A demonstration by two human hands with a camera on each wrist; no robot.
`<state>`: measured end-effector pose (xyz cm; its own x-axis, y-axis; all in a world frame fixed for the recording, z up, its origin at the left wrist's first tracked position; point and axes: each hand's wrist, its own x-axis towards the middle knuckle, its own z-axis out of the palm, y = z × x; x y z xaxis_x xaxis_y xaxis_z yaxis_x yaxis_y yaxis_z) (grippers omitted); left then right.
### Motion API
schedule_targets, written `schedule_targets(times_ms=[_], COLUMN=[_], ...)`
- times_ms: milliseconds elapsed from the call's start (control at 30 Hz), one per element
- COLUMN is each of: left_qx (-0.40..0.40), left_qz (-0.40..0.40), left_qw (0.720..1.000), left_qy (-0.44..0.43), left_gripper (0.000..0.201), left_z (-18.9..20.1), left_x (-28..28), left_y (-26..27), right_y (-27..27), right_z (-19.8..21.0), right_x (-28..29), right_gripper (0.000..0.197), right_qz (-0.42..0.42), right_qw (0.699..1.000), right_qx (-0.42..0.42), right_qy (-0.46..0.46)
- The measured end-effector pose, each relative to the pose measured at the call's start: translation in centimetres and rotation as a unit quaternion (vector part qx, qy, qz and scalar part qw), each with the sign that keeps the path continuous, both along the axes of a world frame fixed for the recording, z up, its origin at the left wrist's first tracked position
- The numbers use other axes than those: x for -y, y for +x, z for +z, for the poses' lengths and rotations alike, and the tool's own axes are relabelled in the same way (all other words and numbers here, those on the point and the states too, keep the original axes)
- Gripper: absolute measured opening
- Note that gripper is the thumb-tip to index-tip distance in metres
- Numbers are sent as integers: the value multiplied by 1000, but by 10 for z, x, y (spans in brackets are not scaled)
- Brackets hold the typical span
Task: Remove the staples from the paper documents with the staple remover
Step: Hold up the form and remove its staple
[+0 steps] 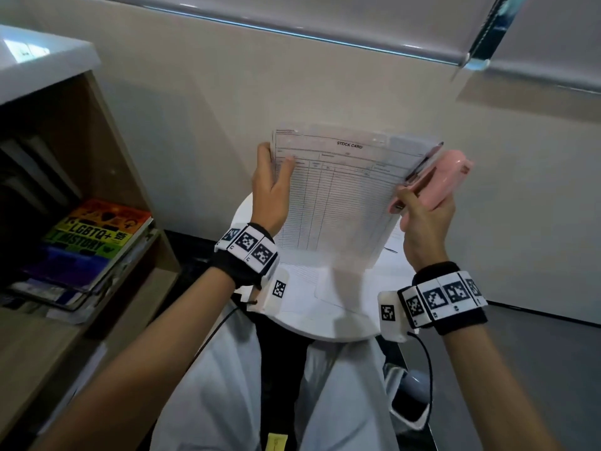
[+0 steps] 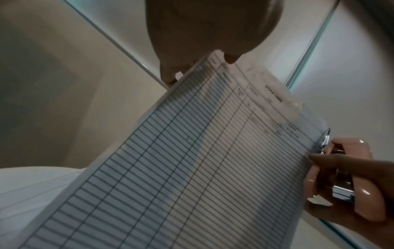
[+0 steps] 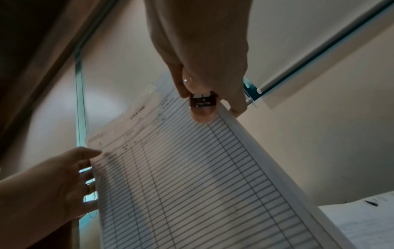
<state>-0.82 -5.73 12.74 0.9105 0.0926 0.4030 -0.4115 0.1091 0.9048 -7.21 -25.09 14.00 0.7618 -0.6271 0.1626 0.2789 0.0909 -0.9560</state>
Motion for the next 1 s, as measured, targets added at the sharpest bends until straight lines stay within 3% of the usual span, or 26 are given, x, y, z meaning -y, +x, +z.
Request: schedule_targets(times_ms=[267, 533, 667, 800, 933, 1000], left_qx=[57, 31, 44, 44, 38, 38], left_qz=[-20, -48, -43, -45, -37, -35], left_qw=[998, 996, 996, 995, 996, 997], left_qy=[15, 66, 70, 76, 65, 62], left_gripper=[7, 12, 7, 7, 7, 7], left_z=[10, -9, -5, -6, -8, -10], left_x=[17, 26, 23, 19, 17, 15], left_y=[1, -1, -1, 0, 1, 2], right_y=[2, 0, -3, -7, -4, -8], right_z=[8, -3, 10, 49, 69, 69], right_x=[7, 14, 12, 2, 4, -3], right_gripper=[31, 35, 53, 71, 36, 29], right_qz=[7, -5, -111, -195, -164, -144], right_qw=[999, 1000, 990, 967, 969, 973], right_qx=[35, 23, 75, 158, 178, 170], right_qy=[39, 17, 33, 34, 45, 60])
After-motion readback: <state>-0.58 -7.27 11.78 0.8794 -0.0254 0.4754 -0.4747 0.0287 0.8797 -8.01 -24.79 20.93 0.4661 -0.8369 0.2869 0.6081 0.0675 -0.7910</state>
